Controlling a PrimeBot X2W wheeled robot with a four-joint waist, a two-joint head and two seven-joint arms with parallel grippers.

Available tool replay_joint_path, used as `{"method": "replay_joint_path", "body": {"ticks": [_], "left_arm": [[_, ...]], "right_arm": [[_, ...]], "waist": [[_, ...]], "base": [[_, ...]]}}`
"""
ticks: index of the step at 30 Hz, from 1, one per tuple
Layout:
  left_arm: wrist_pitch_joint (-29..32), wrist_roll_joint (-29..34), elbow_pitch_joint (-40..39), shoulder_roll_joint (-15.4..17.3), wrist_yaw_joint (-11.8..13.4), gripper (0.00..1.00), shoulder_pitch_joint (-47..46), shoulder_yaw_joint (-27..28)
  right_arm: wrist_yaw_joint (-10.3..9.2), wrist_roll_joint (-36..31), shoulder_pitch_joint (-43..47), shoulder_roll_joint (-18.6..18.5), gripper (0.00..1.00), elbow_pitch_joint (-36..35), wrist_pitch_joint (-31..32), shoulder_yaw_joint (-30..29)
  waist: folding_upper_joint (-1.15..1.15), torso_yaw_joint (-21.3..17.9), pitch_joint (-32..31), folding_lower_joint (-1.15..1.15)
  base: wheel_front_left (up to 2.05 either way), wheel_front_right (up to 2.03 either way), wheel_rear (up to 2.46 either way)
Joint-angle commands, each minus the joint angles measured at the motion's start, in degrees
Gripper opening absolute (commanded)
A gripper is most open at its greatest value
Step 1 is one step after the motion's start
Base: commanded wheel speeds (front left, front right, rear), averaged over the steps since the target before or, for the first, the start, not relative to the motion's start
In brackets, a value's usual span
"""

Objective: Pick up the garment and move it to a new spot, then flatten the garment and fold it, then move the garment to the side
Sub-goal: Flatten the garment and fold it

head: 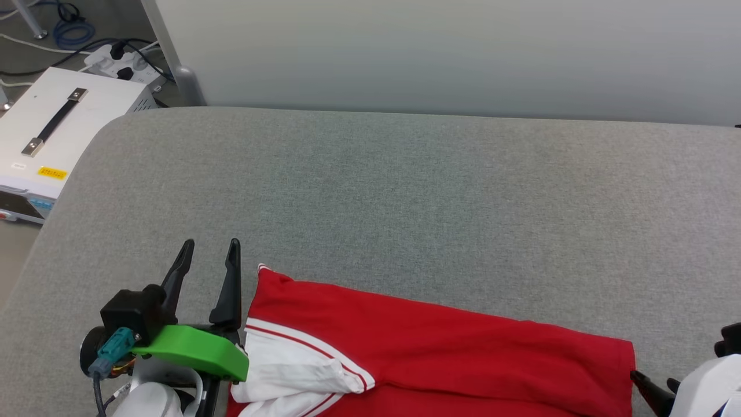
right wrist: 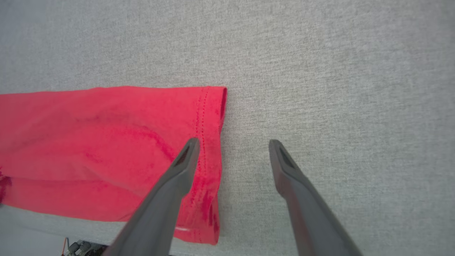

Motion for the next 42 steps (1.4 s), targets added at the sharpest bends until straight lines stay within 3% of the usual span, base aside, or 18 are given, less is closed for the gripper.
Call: {"method": "replay_joint_path", "body": {"ticks": [1,15,16,17,18,19,31,42], "left_arm": [[-0.3,1.6,-0.8,-0.7,0.1,1.00,0.8,0.8],[-0.3,5.2,-2.4,-3.4,-0.3,1.00,1.6,1.8],[-0.3,5.1,-2.4,-3.5,-0.4,1.00,1.5,1.8],[-0.3,5.1,-2.3,-3.5,-0.5,1.00,1.5,1.9],[-0.3,5.2,-2.2,-3.5,-0.5,1.00,1.4,1.9],[-0.3,5.3,-2.2,-3.5,-0.4,1.00,1.4,2.0],[1.0,5.5,-2.4,-2.2,1.0,1.00,3.5,2.2],[2.6,5.6,-3.9,-1.7,2.3,1.00,5.3,1.5]], "right_arm": [[-0.02,-0.3,-0.4,0.3,1.00,0.5,0.4,0.7],[-0.02,2.4,-1.9,1.7,1.00,8.8,2.7,6.7],[-0.02,2.9,-2.0,1.8,0.96,9.0,2.9,7.0],[-0.02,3.2,-2.1,1.7,0.45,9.1,2.8,7.4],[-0.02,3.5,-2.3,1.6,0.19,9.2,2.7,7.7],[-0.02,3.8,-2.5,1.5,0.00,9.1,2.4,8.0],[-0.02,4.7,-4.1,-2.0,0.00,5.2,1.2,7.8],[-0.02,3.9,-2.4,-4.6,0.00,2.1,7.7,-4.1]], "waist": [[0.00,0.6,0.7,0.00],[0.00,2.7,4.5,0.00],[0.00,2.7,4.6,0.00],[0.00,2.6,4.7,0.00],[0.00,2.6,4.7,0.00],[0.00,2.4,4.5,0.00],[0.00,0.8,0.4,0.00],[0.00,-0.7,-1.1,0.00]], "base": [[0.00,0.00,0.00],[0.00,0.00,0.00],[0.00,0.00,0.00],[0.00,0.00,0.00],[0.00,0.00,0.00],[0.00,0.00,0.00],[0.00,0.00,0.00],[0.00,0.00,0.00]]}}
